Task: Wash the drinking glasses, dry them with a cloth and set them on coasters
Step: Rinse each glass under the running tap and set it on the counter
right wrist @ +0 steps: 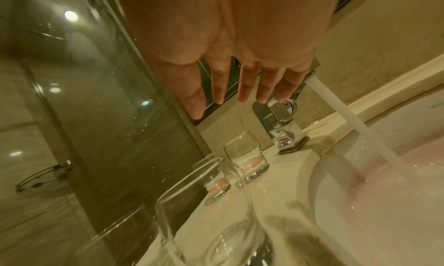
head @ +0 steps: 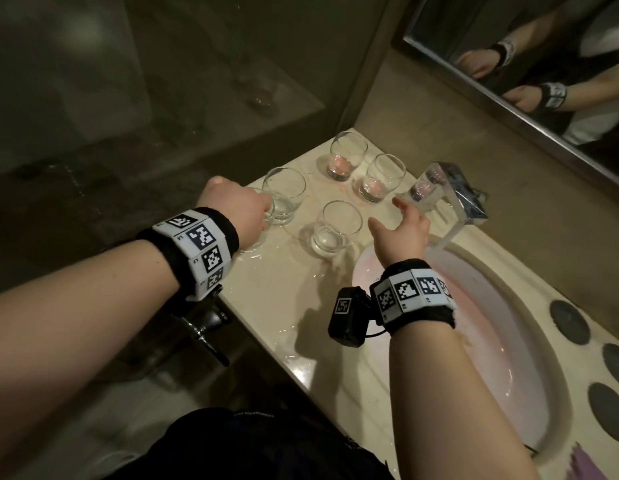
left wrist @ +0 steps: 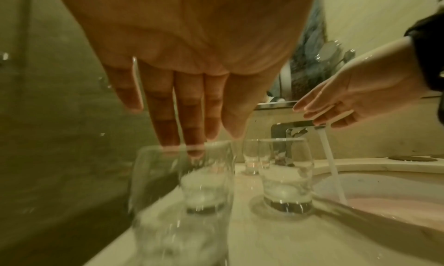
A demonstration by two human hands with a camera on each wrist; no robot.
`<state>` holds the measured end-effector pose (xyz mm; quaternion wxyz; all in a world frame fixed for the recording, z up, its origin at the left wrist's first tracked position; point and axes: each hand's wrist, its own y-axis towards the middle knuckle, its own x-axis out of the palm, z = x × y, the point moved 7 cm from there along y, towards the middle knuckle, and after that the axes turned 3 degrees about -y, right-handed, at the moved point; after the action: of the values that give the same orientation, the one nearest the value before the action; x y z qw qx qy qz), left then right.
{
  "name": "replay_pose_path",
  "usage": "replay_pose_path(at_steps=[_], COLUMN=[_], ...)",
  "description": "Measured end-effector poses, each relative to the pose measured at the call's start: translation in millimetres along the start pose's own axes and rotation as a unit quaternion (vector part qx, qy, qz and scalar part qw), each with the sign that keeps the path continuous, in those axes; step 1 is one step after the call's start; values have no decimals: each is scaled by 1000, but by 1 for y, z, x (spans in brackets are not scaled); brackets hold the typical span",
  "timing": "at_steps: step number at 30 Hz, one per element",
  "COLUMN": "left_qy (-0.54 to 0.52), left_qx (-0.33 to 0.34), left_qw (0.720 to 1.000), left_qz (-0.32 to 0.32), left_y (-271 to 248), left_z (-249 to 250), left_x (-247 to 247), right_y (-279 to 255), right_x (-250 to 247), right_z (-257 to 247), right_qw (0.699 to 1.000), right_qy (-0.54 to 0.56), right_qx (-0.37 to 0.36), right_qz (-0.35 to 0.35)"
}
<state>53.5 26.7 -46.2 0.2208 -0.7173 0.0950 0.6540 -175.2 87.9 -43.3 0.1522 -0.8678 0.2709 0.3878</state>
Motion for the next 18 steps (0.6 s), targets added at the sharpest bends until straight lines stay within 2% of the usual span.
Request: replay_pose_path(at_steps=[2, 5, 7, 10, 14, 18], left_qy=[13, -42, -86, -91, -70, -38], left_qx=[8, 33, 47, 59, 100, 124], left_qw=[999, 993, 990, 992, 992, 992], left_qz=[52, 107, 98, 57, 43, -1], left_y=[-1, 3, 13, 39, 78, 111], left_z=[6, 21, 36, 61, 107, 147], left_x=[-22, -53, -65, -75, -92, -100], right_y=[0, -2, -5, -3, 11, 24], right_x=[-6, -17, -27, -42, -55, -67], right_z=[2, 8, 15, 24, 24, 28], right_qw=[1000, 999, 999, 999, 999, 995], right_qy=[9, 24, 26, 7, -24, -17], right_qx=[1, 12, 22, 22, -33, -65], right_qz=[8, 21, 30, 31, -16, -68])
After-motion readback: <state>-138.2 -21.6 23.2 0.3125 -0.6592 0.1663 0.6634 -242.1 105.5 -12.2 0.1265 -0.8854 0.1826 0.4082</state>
